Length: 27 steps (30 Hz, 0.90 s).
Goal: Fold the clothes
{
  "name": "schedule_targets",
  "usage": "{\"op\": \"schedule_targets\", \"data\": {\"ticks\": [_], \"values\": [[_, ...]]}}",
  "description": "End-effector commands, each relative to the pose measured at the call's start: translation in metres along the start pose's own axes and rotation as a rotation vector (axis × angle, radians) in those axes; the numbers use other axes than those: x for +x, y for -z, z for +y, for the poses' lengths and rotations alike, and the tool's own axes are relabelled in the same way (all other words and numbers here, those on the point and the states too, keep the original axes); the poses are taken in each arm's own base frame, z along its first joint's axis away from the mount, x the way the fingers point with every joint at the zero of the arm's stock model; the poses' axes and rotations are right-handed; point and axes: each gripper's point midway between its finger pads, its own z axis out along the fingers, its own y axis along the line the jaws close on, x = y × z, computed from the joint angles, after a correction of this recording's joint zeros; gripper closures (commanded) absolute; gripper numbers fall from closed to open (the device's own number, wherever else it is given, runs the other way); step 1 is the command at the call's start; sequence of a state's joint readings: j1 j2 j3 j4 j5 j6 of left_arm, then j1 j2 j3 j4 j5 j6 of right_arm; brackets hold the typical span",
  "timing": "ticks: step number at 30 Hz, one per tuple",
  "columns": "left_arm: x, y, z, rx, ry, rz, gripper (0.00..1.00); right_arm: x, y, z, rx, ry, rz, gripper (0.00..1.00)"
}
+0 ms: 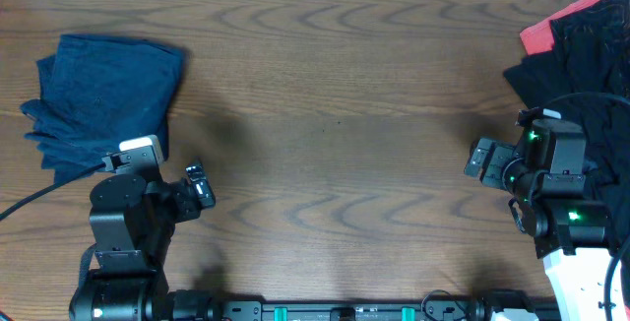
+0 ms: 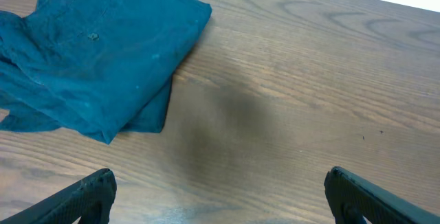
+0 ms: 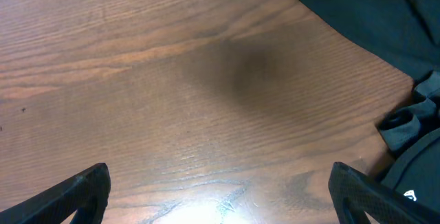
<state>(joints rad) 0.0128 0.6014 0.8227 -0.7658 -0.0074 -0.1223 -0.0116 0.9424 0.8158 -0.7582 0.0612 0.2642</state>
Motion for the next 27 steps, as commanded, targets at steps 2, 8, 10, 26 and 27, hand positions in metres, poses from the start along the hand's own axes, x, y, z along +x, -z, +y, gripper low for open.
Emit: {"op": "schedule_targets", "data": {"ticks": [2, 8, 10, 26, 27], "values": [[0.0, -0.001, 0.003, -0.015, -0.015, 0.0, 0.02, 0.003, -0.001, -0.001, 0.012, -0.011, 0.006, 0.01], [0.0, -0.001, 0.003, -0.015, -0.015, 0.0, 0.02, 0.005, 0.001, -0.003, 0.013, 0.03, 0.004, 0.01], [0.0, -0.001, 0.003, -0.015, -0.015, 0.0, 0.02, 0.0, 0.006, -0.002, 0.003, 0.07, -0.035, 0.01], [0.001, -0.001, 0.003, -0.015, -0.015, 0.001, 0.02, 0.01, 0.023, 0.006, -0.14, 0.157, -0.495, 0.01], [0.0, -0.001, 0.003, -0.015, -0.015, 0.0, 0.02, 0.009, 0.025, 0.008, -0.157, 0.159, -0.528, 0.01]]}}
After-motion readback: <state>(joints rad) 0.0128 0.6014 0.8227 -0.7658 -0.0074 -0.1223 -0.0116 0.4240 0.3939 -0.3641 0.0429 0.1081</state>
